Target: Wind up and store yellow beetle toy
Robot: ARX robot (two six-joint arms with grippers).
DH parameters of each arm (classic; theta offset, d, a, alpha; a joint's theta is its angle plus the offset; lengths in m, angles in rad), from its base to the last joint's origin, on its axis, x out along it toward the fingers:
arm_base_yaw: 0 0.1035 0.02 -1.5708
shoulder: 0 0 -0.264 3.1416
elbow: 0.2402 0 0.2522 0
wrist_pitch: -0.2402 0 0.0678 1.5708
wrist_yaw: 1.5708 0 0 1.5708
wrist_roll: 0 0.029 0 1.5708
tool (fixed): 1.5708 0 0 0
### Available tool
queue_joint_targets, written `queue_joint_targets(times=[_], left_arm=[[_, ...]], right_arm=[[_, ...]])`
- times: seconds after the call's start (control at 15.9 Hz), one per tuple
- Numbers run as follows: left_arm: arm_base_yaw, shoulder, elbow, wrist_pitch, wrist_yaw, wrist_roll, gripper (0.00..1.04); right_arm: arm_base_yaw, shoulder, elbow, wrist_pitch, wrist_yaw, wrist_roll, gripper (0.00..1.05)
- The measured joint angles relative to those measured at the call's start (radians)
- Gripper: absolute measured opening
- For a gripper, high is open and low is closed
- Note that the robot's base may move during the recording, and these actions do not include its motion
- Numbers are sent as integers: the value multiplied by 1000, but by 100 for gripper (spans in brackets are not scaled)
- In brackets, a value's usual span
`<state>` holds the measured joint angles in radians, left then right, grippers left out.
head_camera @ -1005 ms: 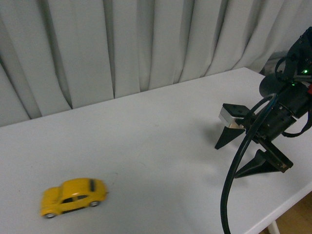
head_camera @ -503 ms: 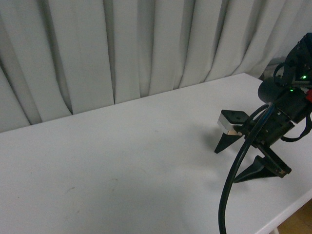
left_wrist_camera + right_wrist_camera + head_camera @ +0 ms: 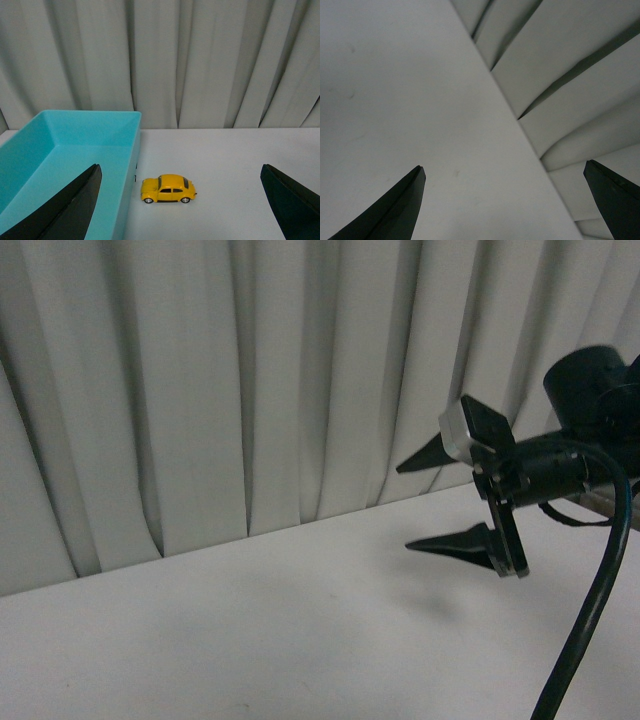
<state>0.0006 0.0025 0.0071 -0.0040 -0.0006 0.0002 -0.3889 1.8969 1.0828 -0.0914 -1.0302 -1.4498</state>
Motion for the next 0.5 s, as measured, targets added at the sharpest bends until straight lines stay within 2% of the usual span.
queue_joint_targets(times=[0.13, 0.38, 0.44, 0.5], left_arm=[[0, 0, 0, 0, 0, 0, 98], [0, 0, 0, 0, 0, 0, 98], [0, 0, 0, 0, 0, 0, 98], [0, 0, 0, 0, 0, 0, 98]], right_arm=[[37, -149, -143, 370, 9, 311, 98], [66, -290, -232, 607, 30, 535, 98], [104, -369, -290, 732, 180, 674, 93], [179, -496, -393, 797, 435, 882, 81]])
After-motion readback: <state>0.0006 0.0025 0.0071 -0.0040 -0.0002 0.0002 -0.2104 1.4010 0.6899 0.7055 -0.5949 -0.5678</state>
